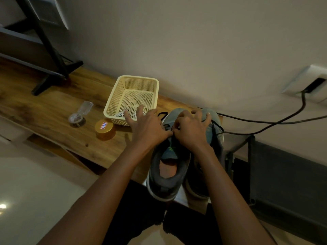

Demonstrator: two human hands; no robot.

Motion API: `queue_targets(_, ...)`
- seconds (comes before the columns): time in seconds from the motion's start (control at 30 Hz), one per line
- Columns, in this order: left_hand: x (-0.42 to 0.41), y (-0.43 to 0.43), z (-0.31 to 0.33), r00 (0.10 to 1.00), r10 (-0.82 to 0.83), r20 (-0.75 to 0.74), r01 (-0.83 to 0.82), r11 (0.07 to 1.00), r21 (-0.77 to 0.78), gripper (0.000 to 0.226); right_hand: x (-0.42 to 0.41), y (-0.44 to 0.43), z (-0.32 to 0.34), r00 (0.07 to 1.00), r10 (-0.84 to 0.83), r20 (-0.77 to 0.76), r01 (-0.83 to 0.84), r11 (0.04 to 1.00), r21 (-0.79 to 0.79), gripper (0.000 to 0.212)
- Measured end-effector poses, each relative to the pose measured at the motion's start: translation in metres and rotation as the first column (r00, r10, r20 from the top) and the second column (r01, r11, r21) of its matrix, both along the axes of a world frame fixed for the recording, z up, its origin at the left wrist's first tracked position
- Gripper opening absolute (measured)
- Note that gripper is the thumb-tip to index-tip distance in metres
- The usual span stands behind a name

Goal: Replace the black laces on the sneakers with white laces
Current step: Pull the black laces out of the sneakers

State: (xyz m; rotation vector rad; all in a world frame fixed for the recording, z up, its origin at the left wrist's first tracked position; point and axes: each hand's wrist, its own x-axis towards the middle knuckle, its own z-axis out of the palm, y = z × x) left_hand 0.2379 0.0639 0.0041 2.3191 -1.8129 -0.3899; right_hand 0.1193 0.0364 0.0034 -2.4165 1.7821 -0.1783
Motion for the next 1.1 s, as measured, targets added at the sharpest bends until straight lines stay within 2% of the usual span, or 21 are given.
queue_targets(0.1, -0.001, -0.001, -0.003, 0.999, 0.034, 0.041, -0.032, 0.998, -0.061, 0.040, -0.006, -0.002, 0.003, 0.998, -0.069, 0.001, 0.069, 0.997, -0.023, 0.020)
queue_targets(0.17, 0.002, 0.000, -0.004, 0.998, 0.051, 0.023, -0.049, 0.996, -0.074, 0.033, -0.019, -0.007, 0.006, 0.981, -0.190, 0.037, 0.193, 0.977, -0.095, 0.023)
queue_targets(0.23, 0.005, 0.001, -0.002, 0.999, 0.050, -0.006, -0.051, 0.997, -0.058, 0.024, -0.034, -0.014, 0.008, 0.941, -0.305, 0.148, 0.326, 0.935, -0.142, 0.023)
queue_targets(0.3, 0.004, 0.002, 0.000, 0.999, 0.034, -0.022, -0.035, 0.998, -0.045, 0.017, -0.041, -0.018, 0.009, 0.879, -0.366, 0.306, 0.416, 0.902, -0.116, 0.019)
queue_targets(0.37, 0.001, 0.002, -0.001, 0.998, 0.018, -0.062, -0.022, 0.998, -0.065, 0.014, -0.038, -0.019, 0.009, 0.848, -0.392, 0.355, 0.447, 0.890, -0.084, 0.020)
queue_targets(0.47, -0.006, -0.002, -0.003, 0.989, 0.012, -0.145, -0.031, 0.991, -0.128, 0.012, -0.032, -0.016, 0.009, 0.856, -0.400, 0.326, 0.433, 0.901, -0.033, 0.032)
queue_targets(0.53, -0.012, -0.008, -0.005, 0.991, -0.008, -0.136, -0.010, 0.992, -0.126, 0.010, -0.028, -0.013, 0.010, 0.892, -0.361, 0.272, 0.384, 0.923, -0.034, 0.024)
queue_targets(0.63, -0.017, -0.017, -0.010, 0.995, -0.035, -0.096, 0.028, 0.997, -0.072, 0.016, -0.018, -0.008, 0.007, 0.969, -0.236, 0.068, 0.236, 0.972, 0.001, 0.033)
queue_targets(0.7, -0.018, -0.022, -0.012, 0.995, -0.040, -0.090, 0.036, 0.998, -0.043, 0.017, -0.015, -0.004, 0.005, 0.983, -0.181, -0.023, 0.182, 0.982, 0.048, 0.039)
queue_targets(0.8, -0.022, -0.025, -0.014, 0.995, -0.041, -0.090, 0.040, 0.999, -0.019, 0.017, -0.019, -0.005, 0.004, 0.985, -0.169, -0.038, 0.171, 0.983, 0.072, 0.044)
queue_targets(0.97, -0.027, -0.033, -0.018, 0.997, -0.058, -0.046, 0.054, 0.996, -0.076, 0.009, -0.020, -0.003, 0.003, 0.979, -0.202, 0.001, 0.201, 0.977, 0.072, 0.036)
queue_targets(1.1, -0.030, -0.034, -0.019, 0.998, -0.056, -0.013, 0.055, 0.992, -0.109, 0.016, -0.021, -0.001, 0.004, 0.970, -0.239, 0.030, 0.237, 0.969, 0.070, 0.035)
